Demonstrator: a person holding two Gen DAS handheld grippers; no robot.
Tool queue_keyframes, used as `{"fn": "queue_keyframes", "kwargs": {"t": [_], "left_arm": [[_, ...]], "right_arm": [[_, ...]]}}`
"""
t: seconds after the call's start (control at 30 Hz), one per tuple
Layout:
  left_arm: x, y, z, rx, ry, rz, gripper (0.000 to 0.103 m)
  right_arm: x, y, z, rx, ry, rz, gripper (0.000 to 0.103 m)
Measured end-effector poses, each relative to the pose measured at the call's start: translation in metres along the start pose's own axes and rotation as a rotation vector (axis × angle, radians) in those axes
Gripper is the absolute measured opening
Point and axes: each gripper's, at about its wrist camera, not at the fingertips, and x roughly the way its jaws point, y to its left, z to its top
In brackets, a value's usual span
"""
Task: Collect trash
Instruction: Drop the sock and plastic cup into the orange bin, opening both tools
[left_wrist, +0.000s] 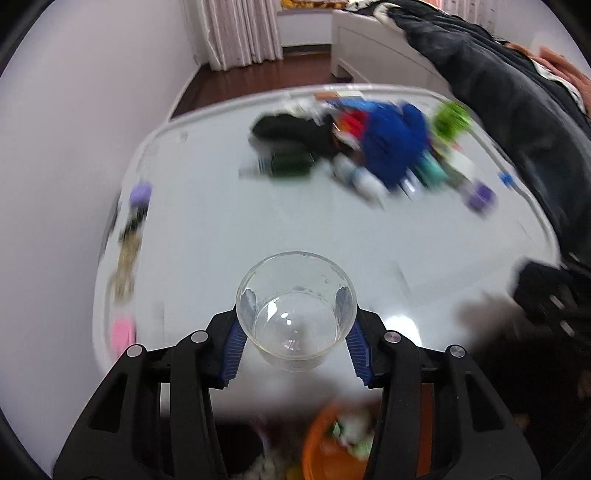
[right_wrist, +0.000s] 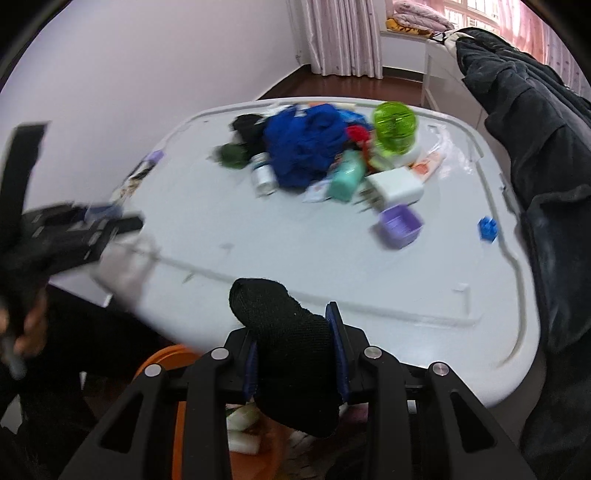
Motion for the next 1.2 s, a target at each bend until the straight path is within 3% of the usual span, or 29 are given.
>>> {"fn": "queue_keyframes", "kwargs": {"t": [0.13,0.2,0.37,0.57,0.63,0.7,0.8,1.2], "left_arm": [[-0.026,-0.01,-0.064,0.015,0.047,-0.004,0.047],[-0.025,-0.017,-0.09,0.027,0.062,-0.005,0.047],[-0.009,-0.025,-0.134,0.039,0.184,-0.047,0.047],[-0.007,-0.029,-0.134,0.066,0.195,-0.035,0.047],[0.0,-0.029,-0.135,0.063,0.221,-0.033,0.049],[0.005,-0.028,-0.134,0.059,0.238,-0.024,0.066],[0.009,-0.03,-0.131,0.063,0.24,-0.019,0.073],[0.01,-0.021,-0.127,0.043,0.236,-0.033,0.073]], "right_arm": [[-0.016,0.045,-0.033,-0.027,0.015,0.013,0.032],[-0.019,0.064,-0.048,-0.045,0.035,0.015,0.033],[-0.011,0.097,-0.09,-0.08,0.108,0.023,0.033],[0.008,0.102,-0.106,-0.072,0.165,0.028,0.034],[0.01,0.1,-0.106,-0.063,0.171,0.03,0.041],[0.014,0.096,-0.106,-0.054,0.18,0.019,0.043],[0.018,0.095,-0.108,-0.044,0.196,0.025,0.043],[0.01,0.094,-0.104,-0.033,0.179,0.031,0.044]]}}
